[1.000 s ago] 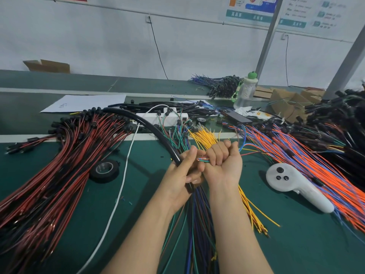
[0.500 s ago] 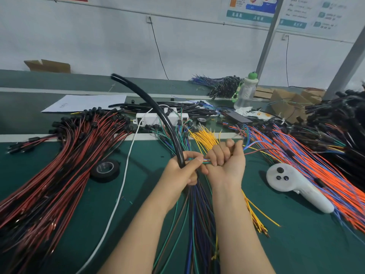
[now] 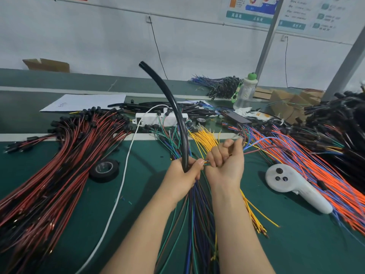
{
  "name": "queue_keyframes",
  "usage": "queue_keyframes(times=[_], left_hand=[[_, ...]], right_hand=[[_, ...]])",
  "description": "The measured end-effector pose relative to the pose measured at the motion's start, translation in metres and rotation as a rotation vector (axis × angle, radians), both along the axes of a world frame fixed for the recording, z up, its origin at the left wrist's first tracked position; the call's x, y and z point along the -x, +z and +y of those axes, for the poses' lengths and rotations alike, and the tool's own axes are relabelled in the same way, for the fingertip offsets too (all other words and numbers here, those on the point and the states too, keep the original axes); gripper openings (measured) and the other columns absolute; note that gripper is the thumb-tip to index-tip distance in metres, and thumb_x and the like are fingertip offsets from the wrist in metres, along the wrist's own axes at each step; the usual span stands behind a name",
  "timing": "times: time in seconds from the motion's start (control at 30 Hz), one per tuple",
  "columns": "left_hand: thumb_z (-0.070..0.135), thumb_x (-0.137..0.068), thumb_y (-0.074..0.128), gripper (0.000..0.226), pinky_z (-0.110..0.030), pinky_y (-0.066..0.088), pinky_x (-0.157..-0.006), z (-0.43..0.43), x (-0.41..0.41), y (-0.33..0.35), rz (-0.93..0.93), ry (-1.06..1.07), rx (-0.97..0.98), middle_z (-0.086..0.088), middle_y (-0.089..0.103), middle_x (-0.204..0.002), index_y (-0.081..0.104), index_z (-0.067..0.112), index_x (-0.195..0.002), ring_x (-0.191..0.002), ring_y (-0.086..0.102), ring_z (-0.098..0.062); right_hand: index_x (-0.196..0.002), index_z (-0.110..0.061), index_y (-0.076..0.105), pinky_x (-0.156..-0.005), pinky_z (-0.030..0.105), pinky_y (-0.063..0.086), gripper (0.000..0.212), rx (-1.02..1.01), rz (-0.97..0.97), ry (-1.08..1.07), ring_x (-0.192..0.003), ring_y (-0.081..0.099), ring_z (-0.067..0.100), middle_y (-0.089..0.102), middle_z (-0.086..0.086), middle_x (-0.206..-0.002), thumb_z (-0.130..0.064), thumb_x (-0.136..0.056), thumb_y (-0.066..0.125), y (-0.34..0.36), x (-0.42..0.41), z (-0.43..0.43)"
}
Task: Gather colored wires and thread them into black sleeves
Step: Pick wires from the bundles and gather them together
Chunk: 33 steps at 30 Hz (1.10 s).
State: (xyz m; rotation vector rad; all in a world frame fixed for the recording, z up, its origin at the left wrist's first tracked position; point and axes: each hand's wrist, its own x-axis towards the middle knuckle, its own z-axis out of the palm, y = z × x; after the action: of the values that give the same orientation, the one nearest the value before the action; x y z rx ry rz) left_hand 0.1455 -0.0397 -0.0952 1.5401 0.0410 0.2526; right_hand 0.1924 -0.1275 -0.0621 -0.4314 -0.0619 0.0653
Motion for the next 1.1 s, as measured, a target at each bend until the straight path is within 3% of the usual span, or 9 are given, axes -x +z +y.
queue_keyframes(times=[0.1, 0.2, 0.33, 0.4, 0.53, 0.7, 0.83, 1.0, 1.1], left_hand=[[0.014, -0.095, 0.052, 0.025, -0.013, 0.022, -0.037, 0.002, 0.002, 0.003, 0.049, -0.071, 0.115, 0.004, 0.042, -0.049, 0.055, 0.008, -0.071, -0.032, 0.025, -0.002], [0.024, -0.094, 0.053, 0.024, -0.015, 0.019, -0.038, 0.007, 0.003, 0.008, 0.084, -0.048, 0.178, 0.004, 0.043, -0.054, 0.054, 0.009, -0.075, -0.036, 0.024, -0.003], [0.028, -0.099, 0.039, 0.026, -0.017, 0.029, -0.046, 0.017, 0.002, 0.024, -0.098, -0.005, 0.718, 0.003, 0.048, -0.058, 0.049, 0.011, -0.081, -0.045, 0.037, -0.006], [0.030, -0.100, 0.034, 0.028, -0.020, 0.037, -0.056, 0.017, 0.001, 0.029, -0.148, 0.023, 0.845, 0.003, 0.055, -0.061, 0.046, 0.016, -0.079, -0.054, 0.050, -0.009], [0.039, -0.099, 0.035, 0.032, -0.021, 0.037, -0.058, 0.011, 0.000, 0.028, -0.098, 0.129, 0.737, 0.007, 0.064, -0.067, 0.048, 0.021, -0.077, -0.057, 0.055, -0.004], [0.036, -0.098, 0.040, 0.033, -0.017, 0.037, -0.044, 0.007, 0.001, 0.027, -0.097, 0.100, 0.823, 0.001, 0.061, -0.063, 0.050, 0.013, -0.077, -0.045, 0.043, -0.006], [0.031, -0.097, 0.044, 0.030, -0.017, 0.039, -0.040, 0.006, 0.004, 0.026, -0.090, 0.078, 0.833, -0.001, 0.062, -0.063, 0.052, 0.010, -0.078, -0.044, 0.042, -0.006], [0.014, -0.090, 0.053, 0.008, -0.014, 0.048, -0.049, 0.005, 0.007, 0.022, -0.081, -0.004, 0.780, 0.000, 0.065, -0.070, 0.056, 0.010, -0.084, -0.050, 0.051, -0.002], [0.007, -0.086, 0.054, 0.005, -0.014, 0.053, -0.059, 0.005, 0.007, 0.018, -0.084, -0.071, 0.782, -0.001, 0.067, -0.075, 0.058, 0.010, -0.085, -0.057, 0.058, -0.003]], right_hand=[[-0.064, -0.016, 0.040, -0.029, 0.018, 0.014, 0.046, 0.037, 0.007, 0.048, -0.029, 0.017, 0.005, 0.021, -0.009, -0.039, -0.041, -0.102, 0.034, 0.000, 0.000, -0.001], [-0.064, -0.016, 0.039, -0.029, 0.018, 0.012, 0.046, -0.026, 0.027, 0.028, -0.029, 0.015, 0.005, 0.020, -0.008, -0.038, -0.040, -0.102, 0.032, 0.001, -0.001, -0.004], [-0.064, -0.016, 0.037, -0.030, 0.018, 0.011, 0.045, -0.189, 0.034, 0.061, -0.039, 0.003, 0.009, 0.019, -0.007, -0.038, -0.039, -0.102, 0.032, 0.004, 0.001, -0.006], [-0.064, -0.016, 0.037, -0.030, 0.018, 0.010, 0.046, -0.238, 0.026, 0.112, -0.041, 0.002, 0.010, 0.013, -0.006, -0.041, -0.039, -0.102, 0.031, 0.005, 0.005, -0.001], [-0.063, -0.016, 0.037, -0.030, 0.018, 0.010, 0.047, -0.263, 0.029, 0.133, -0.041, 0.002, 0.009, 0.008, -0.007, -0.049, -0.039, -0.103, 0.031, 0.006, 0.010, 0.004], [-0.058, -0.014, 0.041, -0.030, 0.018, 0.010, 0.051, -0.327, 0.045, 0.118, -0.042, 0.003, 0.009, 0.007, -0.007, -0.053, -0.038, -0.103, 0.033, 0.007, 0.010, 0.000], [-0.061, -0.014, 0.039, -0.029, 0.018, 0.011, 0.049, -0.343, 0.038, 0.113, -0.041, 0.003, 0.009, 0.017, -0.006, -0.039, -0.038, -0.103, 0.033, 0.007, 0.009, -0.001], [-0.063, -0.015, 0.038, -0.028, 0.018, 0.012, 0.046, -0.337, 0.066, 0.047, -0.039, 0.003, 0.010, 0.020, -0.006, -0.038, -0.039, -0.102, 0.032, 0.006, 0.006, -0.005], [-0.063, -0.016, 0.039, -0.029, 0.018, 0.012, 0.047, -0.339, 0.094, -0.029, -0.029, 0.013, 0.007, 0.019, -0.007, -0.040, -0.039, -0.103, 0.032, 0.005, 0.004, -0.010]])
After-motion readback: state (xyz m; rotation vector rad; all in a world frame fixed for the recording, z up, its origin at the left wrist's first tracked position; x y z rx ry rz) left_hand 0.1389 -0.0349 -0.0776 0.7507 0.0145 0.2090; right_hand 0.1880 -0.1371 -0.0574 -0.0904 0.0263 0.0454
